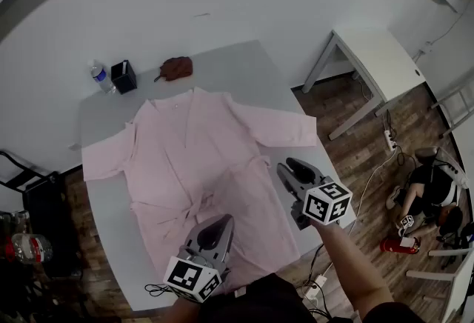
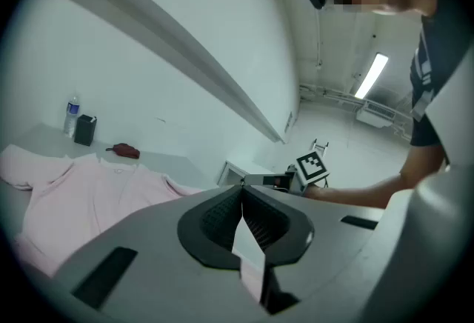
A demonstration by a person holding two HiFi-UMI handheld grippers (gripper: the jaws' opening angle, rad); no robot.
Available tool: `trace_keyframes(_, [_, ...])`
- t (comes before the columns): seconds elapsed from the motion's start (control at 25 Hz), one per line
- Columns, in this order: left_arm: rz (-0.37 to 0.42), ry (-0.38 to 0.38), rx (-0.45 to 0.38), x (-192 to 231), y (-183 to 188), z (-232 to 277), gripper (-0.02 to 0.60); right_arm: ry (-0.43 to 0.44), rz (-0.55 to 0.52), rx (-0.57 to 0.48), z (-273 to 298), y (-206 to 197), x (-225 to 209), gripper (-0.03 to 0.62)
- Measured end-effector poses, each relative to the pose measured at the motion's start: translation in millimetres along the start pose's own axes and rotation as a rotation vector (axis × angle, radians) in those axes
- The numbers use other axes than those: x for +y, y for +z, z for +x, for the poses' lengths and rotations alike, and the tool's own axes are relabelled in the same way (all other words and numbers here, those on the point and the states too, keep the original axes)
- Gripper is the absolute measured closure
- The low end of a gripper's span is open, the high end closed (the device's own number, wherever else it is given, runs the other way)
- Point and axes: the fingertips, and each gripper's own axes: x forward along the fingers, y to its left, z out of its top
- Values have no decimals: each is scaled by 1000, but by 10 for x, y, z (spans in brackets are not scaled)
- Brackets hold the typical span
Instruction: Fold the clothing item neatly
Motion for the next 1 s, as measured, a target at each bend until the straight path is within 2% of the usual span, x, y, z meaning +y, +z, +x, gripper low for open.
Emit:
trace_keyframes(0.24, [-19, 63, 50, 305, -104, 387, 574, -103, 46, 97, 503, -29, -1692, 440])
trace_keyframes(0.48, [-62, 91, 131, 430, -282, 658, 574, -203, 101, 170, 773, -230, -2822, 402])
trace_keyframes(0.68, [-70, 99, 187, 478, -411, 775, 574, -249, 146, 216, 972, -352, -3401, 395])
trace_keyframes(0.84, [-81, 108, 219, 482, -525, 829, 574, -178, 237, 266, 1181, -515, -3576, 395])
trace_keyframes(0.92, [-88, 113, 231, 480, -577, 852, 574, -148, 242, 275, 1219, -527, -3583, 398])
trace_keyframes(0.96, [-92, 115, 235, 478, -599, 862, 574, -148, 225, 266, 1219, -498, -3579, 423])
trace_keyframes(1.0, [-96, 118, 237, 477, -615, 868, 574, -157, 198, 253, 1209, -463, -3572, 500])
